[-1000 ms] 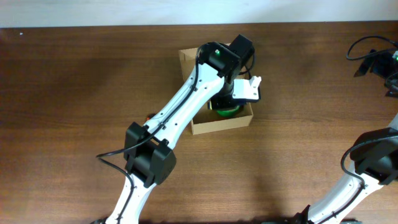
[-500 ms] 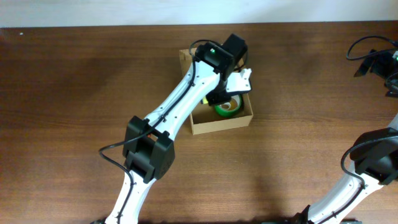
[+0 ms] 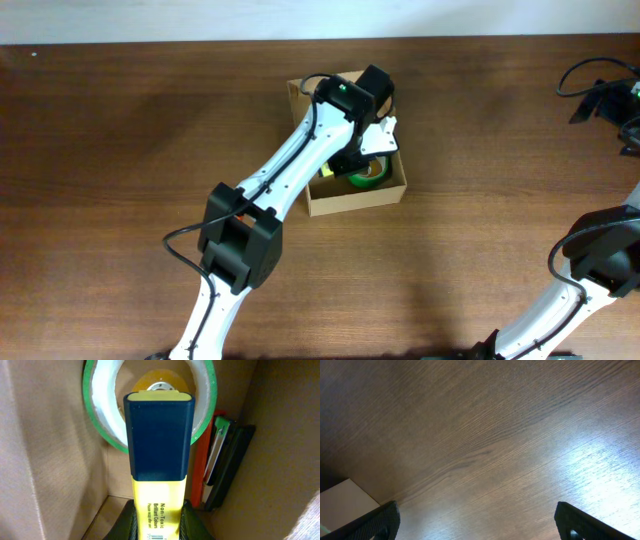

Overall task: Pack container
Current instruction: 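Lower the highlighter into the box and open the left gripper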

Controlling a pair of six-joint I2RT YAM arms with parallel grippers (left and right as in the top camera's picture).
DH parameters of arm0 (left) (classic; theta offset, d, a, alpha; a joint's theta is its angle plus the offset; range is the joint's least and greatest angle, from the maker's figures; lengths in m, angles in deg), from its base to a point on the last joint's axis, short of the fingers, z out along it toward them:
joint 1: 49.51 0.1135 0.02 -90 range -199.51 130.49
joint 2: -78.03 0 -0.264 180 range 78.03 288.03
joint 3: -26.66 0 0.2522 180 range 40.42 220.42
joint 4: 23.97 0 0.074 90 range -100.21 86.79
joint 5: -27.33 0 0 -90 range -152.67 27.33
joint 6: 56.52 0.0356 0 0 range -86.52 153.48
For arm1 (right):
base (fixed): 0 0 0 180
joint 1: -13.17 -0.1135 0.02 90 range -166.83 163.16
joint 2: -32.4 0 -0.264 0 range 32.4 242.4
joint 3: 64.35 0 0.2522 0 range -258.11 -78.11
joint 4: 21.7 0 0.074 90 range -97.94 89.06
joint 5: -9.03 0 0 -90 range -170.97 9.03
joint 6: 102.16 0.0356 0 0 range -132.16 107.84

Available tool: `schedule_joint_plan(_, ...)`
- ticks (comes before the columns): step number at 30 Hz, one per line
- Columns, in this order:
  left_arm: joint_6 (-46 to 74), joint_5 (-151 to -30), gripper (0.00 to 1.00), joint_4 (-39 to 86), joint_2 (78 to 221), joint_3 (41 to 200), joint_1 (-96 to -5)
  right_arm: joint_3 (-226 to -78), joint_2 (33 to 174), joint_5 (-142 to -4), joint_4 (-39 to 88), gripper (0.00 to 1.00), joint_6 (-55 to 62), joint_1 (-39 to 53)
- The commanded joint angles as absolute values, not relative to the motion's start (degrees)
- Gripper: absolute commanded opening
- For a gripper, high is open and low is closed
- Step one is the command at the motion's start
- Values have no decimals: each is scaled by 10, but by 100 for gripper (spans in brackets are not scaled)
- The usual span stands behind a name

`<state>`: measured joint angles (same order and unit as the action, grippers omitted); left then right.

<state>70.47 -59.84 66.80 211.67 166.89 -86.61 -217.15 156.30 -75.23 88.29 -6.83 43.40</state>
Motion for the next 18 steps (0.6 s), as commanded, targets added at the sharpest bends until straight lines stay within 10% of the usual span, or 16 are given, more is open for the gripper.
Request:
schedule_joint_plan(1,678,-587,2,678,2121,1665,-876,-2171,1546,-745,883,99,-73,432)
schedule_joint_plan(18,681,-621,2,735,2121,1657,-878,-2171,1546,-745,883,99,-73,432)
